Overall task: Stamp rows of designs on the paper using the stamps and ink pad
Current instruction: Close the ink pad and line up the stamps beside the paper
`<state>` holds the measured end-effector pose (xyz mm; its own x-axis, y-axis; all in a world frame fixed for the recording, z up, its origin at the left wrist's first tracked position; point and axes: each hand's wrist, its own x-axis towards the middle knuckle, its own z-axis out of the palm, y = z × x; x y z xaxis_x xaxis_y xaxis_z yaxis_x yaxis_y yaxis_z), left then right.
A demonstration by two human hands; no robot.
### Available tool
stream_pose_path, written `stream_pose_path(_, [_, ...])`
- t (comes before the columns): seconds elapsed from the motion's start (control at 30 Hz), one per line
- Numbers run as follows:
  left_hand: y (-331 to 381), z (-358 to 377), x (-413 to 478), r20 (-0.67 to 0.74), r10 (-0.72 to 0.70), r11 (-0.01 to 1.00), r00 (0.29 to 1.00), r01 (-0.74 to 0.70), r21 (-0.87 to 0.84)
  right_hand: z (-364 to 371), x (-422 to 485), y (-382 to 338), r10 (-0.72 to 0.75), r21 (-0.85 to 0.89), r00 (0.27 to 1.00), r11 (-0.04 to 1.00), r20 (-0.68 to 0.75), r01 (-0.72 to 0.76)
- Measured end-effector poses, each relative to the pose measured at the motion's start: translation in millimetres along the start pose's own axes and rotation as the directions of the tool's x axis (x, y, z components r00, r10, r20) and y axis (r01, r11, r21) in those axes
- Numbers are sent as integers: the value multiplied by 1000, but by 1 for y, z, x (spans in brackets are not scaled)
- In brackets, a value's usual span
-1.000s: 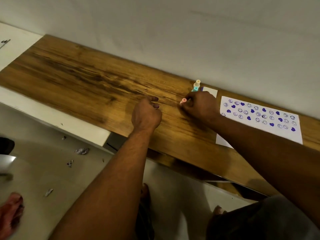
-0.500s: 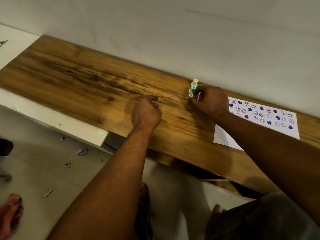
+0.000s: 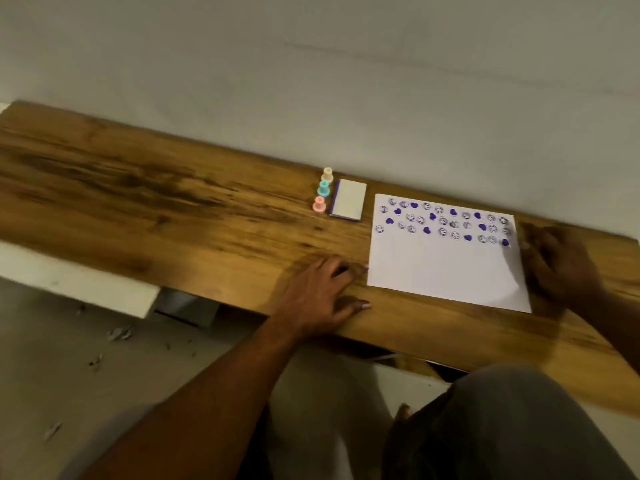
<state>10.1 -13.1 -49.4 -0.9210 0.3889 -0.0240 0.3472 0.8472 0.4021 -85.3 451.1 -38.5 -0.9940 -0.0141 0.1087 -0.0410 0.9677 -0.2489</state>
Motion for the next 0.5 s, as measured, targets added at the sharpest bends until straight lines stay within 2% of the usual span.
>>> stream_pose_path(0.13, [-5, 11, -1, -79, 87, 994, 993, -81, 75, 20, -4, 12, -82, 30, 993, 996, -86, 85])
stream_pose_path(0.2, [-6, 14, 0, -49, 150, 980, 987, -142, 136, 24, -2, 10, -86, 41, 988, 995, -129, 92])
stream_pose_path(0.3, [-5, 15, 2, 18, 224, 959, 974, -224, 173, 22, -1, 12, -131, 1, 985, 991, -115, 132])
stream_pose_path(0.37, [-4, 13, 2, 52, 245, 950, 968, -251, 188, 20, 0, 11, -159, -42, 984, 987, -84, 156])
stream_pose_path(0.5, [-2, 10, 3, 75, 245, 945, 967, -255, 206, 20, 0, 11, -121, -27, 990, 993, -74, 119])
